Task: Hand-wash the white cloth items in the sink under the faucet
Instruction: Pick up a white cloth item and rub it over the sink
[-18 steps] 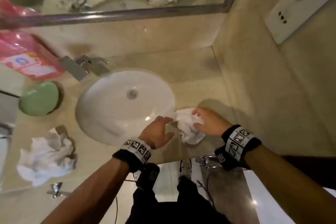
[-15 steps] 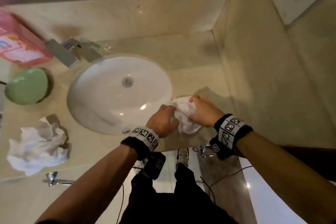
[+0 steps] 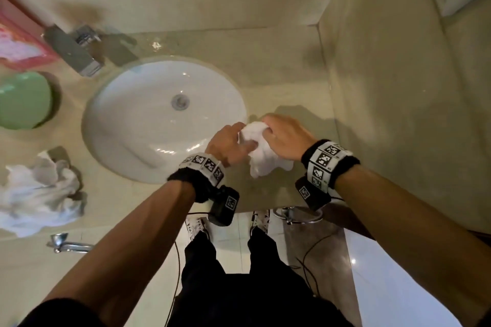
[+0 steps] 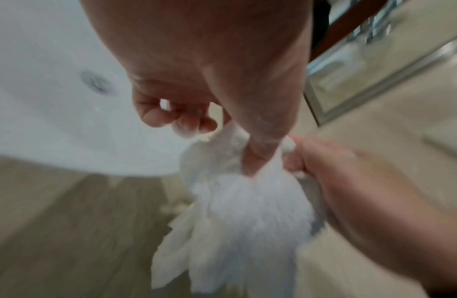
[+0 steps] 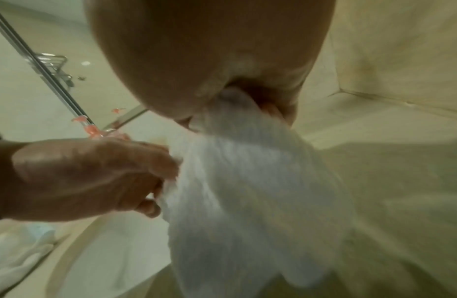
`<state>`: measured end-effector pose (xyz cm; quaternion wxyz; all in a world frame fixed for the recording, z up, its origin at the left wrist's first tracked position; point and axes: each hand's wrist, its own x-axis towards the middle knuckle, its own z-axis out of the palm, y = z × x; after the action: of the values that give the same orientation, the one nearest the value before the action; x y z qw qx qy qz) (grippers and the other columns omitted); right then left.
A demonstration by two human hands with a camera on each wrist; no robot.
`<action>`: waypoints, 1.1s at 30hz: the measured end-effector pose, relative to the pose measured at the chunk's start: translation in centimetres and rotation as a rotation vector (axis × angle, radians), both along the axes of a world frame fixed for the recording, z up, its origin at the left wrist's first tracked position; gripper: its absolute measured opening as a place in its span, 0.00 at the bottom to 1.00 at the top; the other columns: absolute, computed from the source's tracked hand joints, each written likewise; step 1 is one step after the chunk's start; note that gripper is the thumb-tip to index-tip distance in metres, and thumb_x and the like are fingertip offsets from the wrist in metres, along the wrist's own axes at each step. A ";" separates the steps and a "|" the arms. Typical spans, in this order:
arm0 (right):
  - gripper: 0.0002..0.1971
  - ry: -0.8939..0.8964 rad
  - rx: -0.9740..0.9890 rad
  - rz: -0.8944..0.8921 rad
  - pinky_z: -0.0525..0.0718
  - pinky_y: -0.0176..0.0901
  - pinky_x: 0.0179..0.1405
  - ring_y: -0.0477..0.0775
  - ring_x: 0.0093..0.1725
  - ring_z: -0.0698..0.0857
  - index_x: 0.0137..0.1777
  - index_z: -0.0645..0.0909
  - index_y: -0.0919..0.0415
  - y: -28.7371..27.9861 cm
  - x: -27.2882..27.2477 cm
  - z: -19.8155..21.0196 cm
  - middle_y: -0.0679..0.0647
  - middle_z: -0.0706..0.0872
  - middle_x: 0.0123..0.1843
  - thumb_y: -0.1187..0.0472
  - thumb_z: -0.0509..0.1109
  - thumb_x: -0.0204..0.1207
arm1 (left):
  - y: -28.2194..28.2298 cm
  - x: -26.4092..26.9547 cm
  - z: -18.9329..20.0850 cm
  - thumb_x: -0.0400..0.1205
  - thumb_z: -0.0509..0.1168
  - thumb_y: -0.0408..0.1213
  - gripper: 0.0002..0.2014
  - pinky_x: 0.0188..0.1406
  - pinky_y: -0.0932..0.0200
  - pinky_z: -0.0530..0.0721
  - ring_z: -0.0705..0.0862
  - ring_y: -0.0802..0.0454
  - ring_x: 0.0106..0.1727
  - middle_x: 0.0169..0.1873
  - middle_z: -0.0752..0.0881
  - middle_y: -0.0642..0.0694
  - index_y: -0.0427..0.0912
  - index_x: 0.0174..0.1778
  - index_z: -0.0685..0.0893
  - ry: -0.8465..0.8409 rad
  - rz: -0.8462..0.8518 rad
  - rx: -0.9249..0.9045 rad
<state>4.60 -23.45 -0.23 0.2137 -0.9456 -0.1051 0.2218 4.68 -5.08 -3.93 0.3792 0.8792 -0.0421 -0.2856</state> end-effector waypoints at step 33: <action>0.14 0.108 0.345 0.167 0.85 0.53 0.51 0.59 0.53 0.88 0.56 0.86 0.57 28.9 10.0 10.5 0.61 0.90 0.56 0.48 0.72 0.80 | 31.7 5.0 12.2 0.77 0.69 0.53 0.17 0.33 0.65 0.79 0.82 0.53 0.39 0.41 0.84 0.48 0.43 0.49 0.79 -0.252 0.625 -0.271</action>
<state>14.64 5.47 10.32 0.3590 -0.8696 -0.2079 0.2676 9.68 26.58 8.28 0.5532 0.8196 0.1448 -0.0369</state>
